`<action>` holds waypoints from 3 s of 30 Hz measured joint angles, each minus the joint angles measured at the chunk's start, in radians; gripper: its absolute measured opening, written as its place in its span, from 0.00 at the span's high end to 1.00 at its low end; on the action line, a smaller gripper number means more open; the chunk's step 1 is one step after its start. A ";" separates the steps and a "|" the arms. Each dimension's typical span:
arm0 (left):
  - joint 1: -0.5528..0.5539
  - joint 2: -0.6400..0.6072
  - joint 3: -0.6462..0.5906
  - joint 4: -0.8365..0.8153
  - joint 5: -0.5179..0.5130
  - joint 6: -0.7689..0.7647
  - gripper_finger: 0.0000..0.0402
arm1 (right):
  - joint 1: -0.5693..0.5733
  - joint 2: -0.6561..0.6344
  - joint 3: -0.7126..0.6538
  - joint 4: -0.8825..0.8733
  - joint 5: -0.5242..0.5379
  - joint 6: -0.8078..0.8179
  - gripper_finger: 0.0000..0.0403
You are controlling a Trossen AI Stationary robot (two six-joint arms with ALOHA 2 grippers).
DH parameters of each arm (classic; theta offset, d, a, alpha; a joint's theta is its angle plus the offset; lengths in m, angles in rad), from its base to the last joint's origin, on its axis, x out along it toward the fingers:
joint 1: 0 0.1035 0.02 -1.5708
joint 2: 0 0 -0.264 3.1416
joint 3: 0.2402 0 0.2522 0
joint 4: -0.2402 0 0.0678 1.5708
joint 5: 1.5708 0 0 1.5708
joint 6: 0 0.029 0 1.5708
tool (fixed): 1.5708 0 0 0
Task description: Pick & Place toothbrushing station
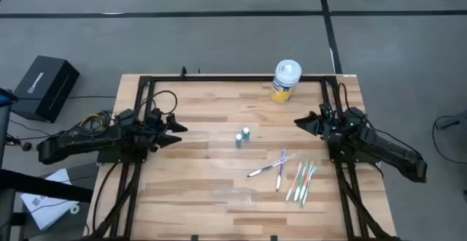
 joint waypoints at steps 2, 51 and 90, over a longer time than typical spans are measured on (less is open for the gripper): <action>0.000 0.000 0.000 0.000 0.000 0.000 0.33 | 0.000 0.000 0.000 0.000 0.000 0.000 0.54; 0.000 0.000 0.000 0.000 -0.011 0.000 0.33 | 0.000 0.000 0.000 0.000 0.000 0.000 0.54; 0.000 0.000 0.000 0.514 -0.592 0.000 0.33 | 0.037 0.164 0.289 0.329 0.446 -0.064 0.57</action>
